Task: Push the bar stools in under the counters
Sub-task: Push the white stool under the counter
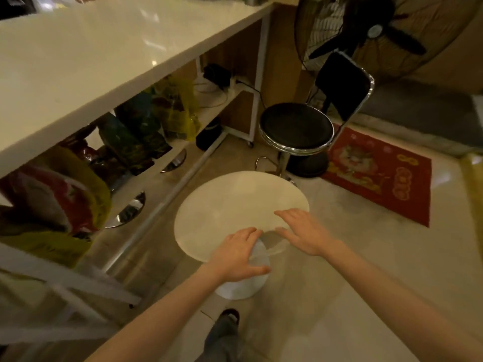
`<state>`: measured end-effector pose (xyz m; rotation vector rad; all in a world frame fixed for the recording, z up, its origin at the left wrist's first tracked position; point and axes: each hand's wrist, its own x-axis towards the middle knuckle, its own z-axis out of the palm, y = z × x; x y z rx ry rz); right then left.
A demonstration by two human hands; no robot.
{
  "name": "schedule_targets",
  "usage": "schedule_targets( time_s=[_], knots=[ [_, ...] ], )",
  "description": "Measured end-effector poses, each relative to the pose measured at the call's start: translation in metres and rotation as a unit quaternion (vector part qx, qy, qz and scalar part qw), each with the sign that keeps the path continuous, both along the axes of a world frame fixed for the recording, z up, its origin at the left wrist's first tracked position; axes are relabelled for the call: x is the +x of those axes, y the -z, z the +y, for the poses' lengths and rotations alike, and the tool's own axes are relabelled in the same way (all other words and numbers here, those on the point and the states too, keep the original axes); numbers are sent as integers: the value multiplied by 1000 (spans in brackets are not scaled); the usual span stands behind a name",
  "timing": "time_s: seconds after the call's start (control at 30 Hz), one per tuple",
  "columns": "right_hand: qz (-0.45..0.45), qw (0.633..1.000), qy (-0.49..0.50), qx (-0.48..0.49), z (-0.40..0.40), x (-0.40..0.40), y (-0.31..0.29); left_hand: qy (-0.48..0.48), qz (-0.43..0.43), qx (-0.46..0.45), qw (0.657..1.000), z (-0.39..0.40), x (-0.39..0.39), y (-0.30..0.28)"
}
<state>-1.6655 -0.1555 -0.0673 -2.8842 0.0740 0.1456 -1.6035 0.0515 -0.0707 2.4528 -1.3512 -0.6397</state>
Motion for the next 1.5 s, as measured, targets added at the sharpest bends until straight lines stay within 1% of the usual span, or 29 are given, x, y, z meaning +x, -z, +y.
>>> schedule_targets(
  time_s=[0.13,0.23,0.37,0.43,0.5,0.63,0.7,0.77,0.87,0.9,0.97,1.03,1.1,1.17,1.23,1.27,1.33,1.37,1.5],
  knots=[
    [37,998,22,-38,-38,26,15,34,49,19,998,-29,15,11],
    [76,994,5,-73,-61,36,27,20,87,12,996,-48,28,19],
    [152,981,-68,-99,-87,45,46,-39,154,25,987,-72,35,23],
    [205,966,-111,-107,-99,52,54,-63,185,44,980,-85,35,29],
    [240,951,-158,-112,-111,59,64,-87,225,71,968,-96,29,37],
    [252,932,-244,-93,-135,67,87,-152,302,99,936,-114,11,51],
    [250,928,-267,-71,-144,69,96,-179,313,99,927,-122,-1,52],
    [240,927,-287,-36,-151,70,107,-195,280,87,936,-130,-13,51],
    [243,915,-321,4,-153,69,120,-218,154,81,960,-139,-32,56],
    [242,915,-323,7,-153,67,123,-228,108,85,964,-142,-37,58],
    [231,918,-322,5,-152,65,127,-255,53,101,960,-145,-42,57],
    [216,919,-329,2,-152,66,128,-269,33,126,954,-146,-42,62],
    [210,918,-337,10,-153,67,128,-261,25,152,953,-146,-43,67],
    [198,917,-346,26,-158,70,130,-257,4,148,955,-147,-42,74],
    [187,916,-352,37,-162,74,133,-258,-23,118,959,-150,-41,76],
    [182,917,-351,39,-164,77,134,-245,-45,117,961,-153,-40,72],
    [183,916,-356,34,-167,82,134,-236,-58,142,960,-155,-39,67],
    [185,914,-360,36,-168,85,135,-238,-71,133,960,-154,-39,71],
    [175,913,-365,46,-169,93,140,-223,-72,114,965,-150,-35,81]
  ],
)
